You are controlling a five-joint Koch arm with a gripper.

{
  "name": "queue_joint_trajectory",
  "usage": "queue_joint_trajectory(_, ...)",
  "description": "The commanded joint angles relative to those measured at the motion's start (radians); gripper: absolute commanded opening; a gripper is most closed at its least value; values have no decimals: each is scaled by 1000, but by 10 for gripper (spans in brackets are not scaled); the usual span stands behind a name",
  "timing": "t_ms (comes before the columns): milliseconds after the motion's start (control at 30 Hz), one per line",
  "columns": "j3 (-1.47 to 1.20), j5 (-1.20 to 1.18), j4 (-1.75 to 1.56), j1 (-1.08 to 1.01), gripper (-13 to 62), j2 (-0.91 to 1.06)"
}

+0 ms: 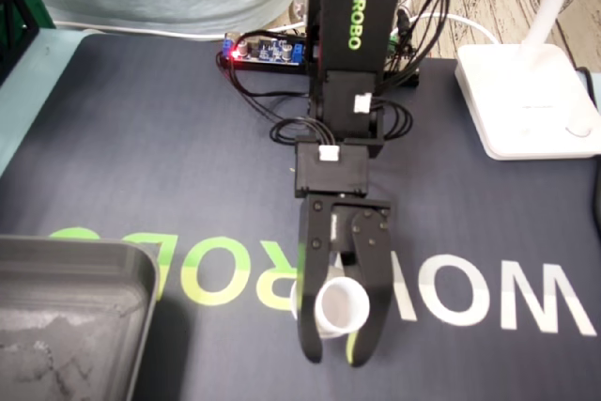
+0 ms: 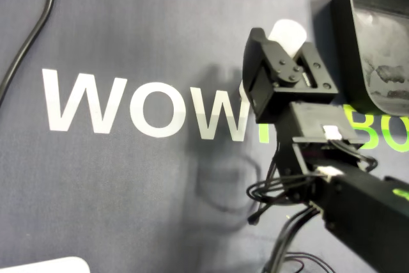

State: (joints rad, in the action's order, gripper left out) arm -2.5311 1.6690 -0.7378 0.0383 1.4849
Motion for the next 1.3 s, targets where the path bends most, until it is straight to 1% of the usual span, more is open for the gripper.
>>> queue_joint_trajectory(0, 6, -25, -94, 0, 190, 6)
queue_joint_trajectory(133, -5, -29, -138, 0, 247, 29)
queue_joint_trajectory(200, -6, -32, -138, 2, 259, 60)
queue_joint_trajectory(333, -23, -41, -150, 9, 259, 127)
queue_joint_trajectory(533, -77, -67, -146, 34, 259, 291)
queue_joint_trajectory(767, -32, -152, -84, 34, 258, 453)
queue_joint_trajectory(867, 18, -261, 32, 34, 258, 545)
queue_joint_trajectory(967, 87, -451, 221, 29, 258, 644)
queue_joint_trajectory(1133, 192, -928, 604, -40, 258, 749)
queue_joint_trajectory(1267, 170, -1175, 750, -100, 259, 790)
